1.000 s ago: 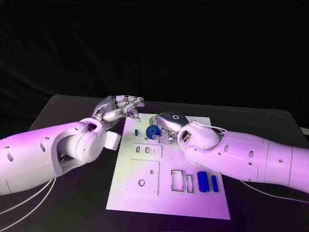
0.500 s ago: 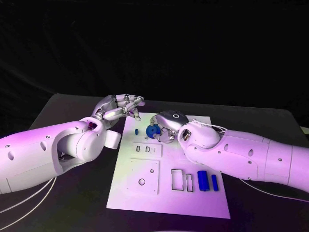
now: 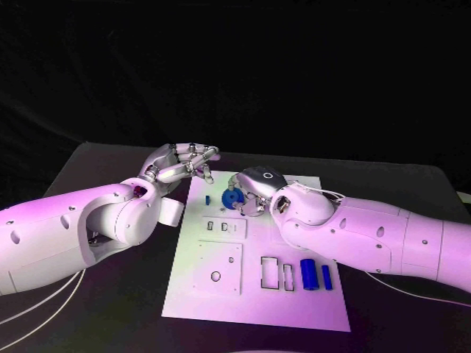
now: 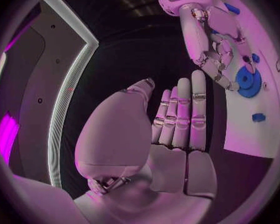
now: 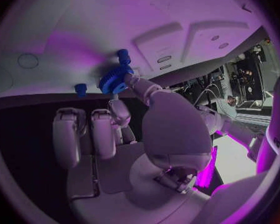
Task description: Assemble the parts on the task board
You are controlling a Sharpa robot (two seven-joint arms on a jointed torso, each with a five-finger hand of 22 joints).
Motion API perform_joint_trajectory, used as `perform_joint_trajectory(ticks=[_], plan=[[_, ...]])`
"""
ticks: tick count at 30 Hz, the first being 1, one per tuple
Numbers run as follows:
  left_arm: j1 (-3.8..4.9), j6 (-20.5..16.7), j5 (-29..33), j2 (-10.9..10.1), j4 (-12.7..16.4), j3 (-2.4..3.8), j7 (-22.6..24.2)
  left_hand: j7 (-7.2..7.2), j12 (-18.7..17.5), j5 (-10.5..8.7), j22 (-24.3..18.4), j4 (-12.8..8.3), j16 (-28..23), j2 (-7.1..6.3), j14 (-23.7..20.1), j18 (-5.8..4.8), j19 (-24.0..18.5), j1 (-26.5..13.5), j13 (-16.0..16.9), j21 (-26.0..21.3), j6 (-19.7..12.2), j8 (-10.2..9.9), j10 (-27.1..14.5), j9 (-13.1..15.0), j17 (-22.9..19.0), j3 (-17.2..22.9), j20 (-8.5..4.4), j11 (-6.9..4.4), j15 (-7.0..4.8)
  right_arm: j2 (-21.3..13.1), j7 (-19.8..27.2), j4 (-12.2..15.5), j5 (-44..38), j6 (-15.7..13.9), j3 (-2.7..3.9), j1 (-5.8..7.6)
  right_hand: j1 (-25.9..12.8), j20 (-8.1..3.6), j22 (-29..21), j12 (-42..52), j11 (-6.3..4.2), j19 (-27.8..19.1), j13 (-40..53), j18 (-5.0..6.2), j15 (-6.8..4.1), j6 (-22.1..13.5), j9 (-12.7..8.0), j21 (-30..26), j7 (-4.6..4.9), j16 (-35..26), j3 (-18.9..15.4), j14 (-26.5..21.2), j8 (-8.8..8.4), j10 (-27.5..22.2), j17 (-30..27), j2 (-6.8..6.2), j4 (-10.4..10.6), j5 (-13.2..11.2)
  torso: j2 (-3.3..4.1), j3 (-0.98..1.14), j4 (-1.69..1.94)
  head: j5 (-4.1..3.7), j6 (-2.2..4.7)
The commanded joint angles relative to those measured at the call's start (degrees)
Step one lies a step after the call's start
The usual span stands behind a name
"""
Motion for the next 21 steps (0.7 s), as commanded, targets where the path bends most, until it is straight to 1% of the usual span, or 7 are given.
perform_joint_trajectory(ticks=[1,9,13,18,21], plan=[[0.05,0.81,0.13,0.11,0.07,0.05,0.33,0.16,0.36,-0.23,0.08,-0.23,0.2,0.75,-0.41,0.29,-0.46,0.02,0.07,0.22,-0.35,0.35,-0.44,0.07,-0.04,-0.2,0.08,-0.15,0.02,0.12,-0.44,-0.08,-0.03,-1.99,-0.36,-0.62,0.21,-0.24,8.59,0.52,-0.01,1.31,0.26,-1.08,-0.43,0.67,0.3,0.17,-0.01,0.27,0.29,3.09,0.36,0.5,1.12,1.09,0.03,-0.26,-0.03,-0.02,0.0,-0.01,0.0],[0.05,0.85,0.13,0.11,0.02,0.05,0.31,0.16,0.36,-0.23,0.08,-0.23,0.2,0.75,-0.41,0.29,-0.46,0.02,0.07,0.22,-0.35,0.35,-0.44,0.07,-0.04,-0.2,0.08,-0.15,0.02,-0.17,0.29,0.48,0.05,-5.03,-0.36,-0.64,-0.15,-0.34,8.85,1.11,-0.12,1.49,1.01,-1.15,-0.53,1.11,0.35,0.37,-0.14,0.41,0.43,3.16,0.45,1.2,1.41,1.18,0.21,-0.45,-0.03,0.02,0.0,0.03,0.08],[0.05,0.85,0.13,0.08,-0.05,0.05,0.3,0.17,0.52,-0.26,0.18,-0.23,0.28,0.93,-0.48,0.3,-0.62,0.17,0.08,0.41,-0.36,0.42,-0.52,0.12,-0.07,-0.07,0.09,-0.15,0.02,-0.45,0.35,0.77,0.12,-5.94,-0.36,-0.64,-0.23,-0.36,8.96,1.16,-0.13,1.58,1.07,-1.19,-0.54,1.17,0.35,0.47,-0.16,0.43,0.44,3.17,0.45,1.27,1.45,1.17,0.25,-0.47,-0.02,0.05,-0.02,0.04,0.13],[0.05,0.85,0.13,0.07,-0.09,0.04,0.3,0.17,0.52,-0.26,0.18,-0.23,0.28,0.93,-0.48,0.3,-0.62,0.17,0.08,0.41,-0.36,0.42,-0.52,0.12,-0.07,-0.07,0.09,-0.15,0.02,-0.82,-0.23,0.51,0.17,-5.18,-0.36,-0.64,-0.61,-0.41,8.83,1.05,-0.15,1.47,0.9,-1.14,-0.58,1.16,0.33,0.35,-0.17,0.39,0.37,3.15,0.35,1.18,1.33,0.94,0.38,-0.54,-0.02,0.02,-0.09,0.05,0.13],[0.05,0.86,0.13,0.06,-0.09,0.04,0.3,0.17,0.52,-0.26,0.18,-0.23,0.28,0.93,-0.48,0.3,-0.62,0.17,0.08,0.41,-0.36,0.42,-0.52,0.12,-0.07,-0.07,0.09,-0.15,0.02,-0.98,-0.78,0.04,0.18,-3.82,-0.35,-0.64,-0.85,-0.43,8.71,0.91,-0.14,1.37,0.73,-1.1,-0.59,1.06,0.29,0.24,-0.15,0.37,0.3,3.13,0.23,1.03,1.29,0.73,0.44,-0.54,-0.02,0.03,-0.1,0.05,0.1]])
